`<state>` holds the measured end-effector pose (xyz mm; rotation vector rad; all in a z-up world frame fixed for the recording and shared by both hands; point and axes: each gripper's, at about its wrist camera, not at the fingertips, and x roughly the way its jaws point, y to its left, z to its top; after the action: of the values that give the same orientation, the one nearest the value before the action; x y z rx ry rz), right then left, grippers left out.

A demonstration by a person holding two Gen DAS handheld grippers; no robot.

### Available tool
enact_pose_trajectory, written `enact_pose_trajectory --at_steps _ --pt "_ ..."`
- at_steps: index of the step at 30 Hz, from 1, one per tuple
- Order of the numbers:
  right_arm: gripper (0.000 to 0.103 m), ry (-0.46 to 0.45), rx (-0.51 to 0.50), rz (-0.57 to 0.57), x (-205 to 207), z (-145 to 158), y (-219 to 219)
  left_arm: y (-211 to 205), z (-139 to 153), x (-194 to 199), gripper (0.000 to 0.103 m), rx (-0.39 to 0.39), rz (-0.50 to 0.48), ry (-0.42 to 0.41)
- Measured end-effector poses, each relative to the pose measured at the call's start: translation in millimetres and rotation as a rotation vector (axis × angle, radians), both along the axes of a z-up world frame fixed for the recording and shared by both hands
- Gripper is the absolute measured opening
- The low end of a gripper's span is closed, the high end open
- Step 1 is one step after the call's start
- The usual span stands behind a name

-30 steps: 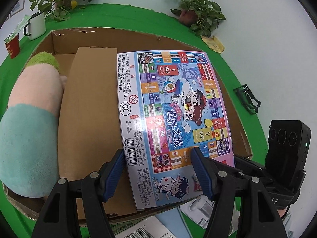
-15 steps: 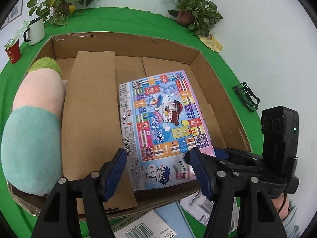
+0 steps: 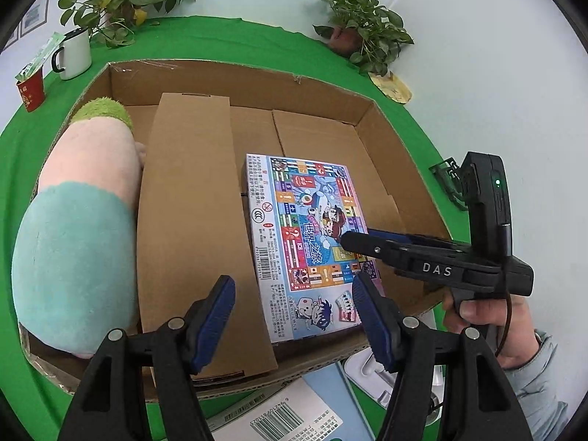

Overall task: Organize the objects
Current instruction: 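Lower the board-game box flat into the cardboard box and open both grippers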

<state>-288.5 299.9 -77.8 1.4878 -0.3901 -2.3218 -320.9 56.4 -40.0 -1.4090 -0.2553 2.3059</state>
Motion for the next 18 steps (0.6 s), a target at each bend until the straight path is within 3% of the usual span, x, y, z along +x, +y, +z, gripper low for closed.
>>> enact_pose_trajectory --at_steps 7,10,12,13,14,15,18 --pt "0.048 0.038 0.086 0.06 1.1 1.4 -21.9 -2.6 -4.3 3.3 0.063 0.003 -0.006 0.011" --pt "0.049 0.042 0.089 0.055 2.0 2.8 -19.3 -0.4 0.6 10.0 0.065 -0.017 -0.015 0.061" --pt "0.06 0.077 0.084 0.049 5.2 6.2 -19.3 -0.2 8.7 19.0 0.067 -0.041 -0.01 0.123" --pt "0.082 0.122 0.105 0.034 10.1 11.6 -17.7 -0.7 13.8 24.4 0.07 -0.057 0.0 0.159" --pt "0.096 0.182 0.13 0.005 17.3 20.6 -15.6 -1.8 19.3 30.7 0.074 -0.08 0.018 0.198" --pt "0.103 0.235 0.154 -0.02 25.5 29.9 -13.4 -3.1 24.3 36.8 0.077 -0.106 0.038 0.233" --pt "0.102 0.344 0.199 -0.06 49.0 52.5 -10.8 -6.0 41.0 60.3 0.097 -0.179 0.116 0.367"
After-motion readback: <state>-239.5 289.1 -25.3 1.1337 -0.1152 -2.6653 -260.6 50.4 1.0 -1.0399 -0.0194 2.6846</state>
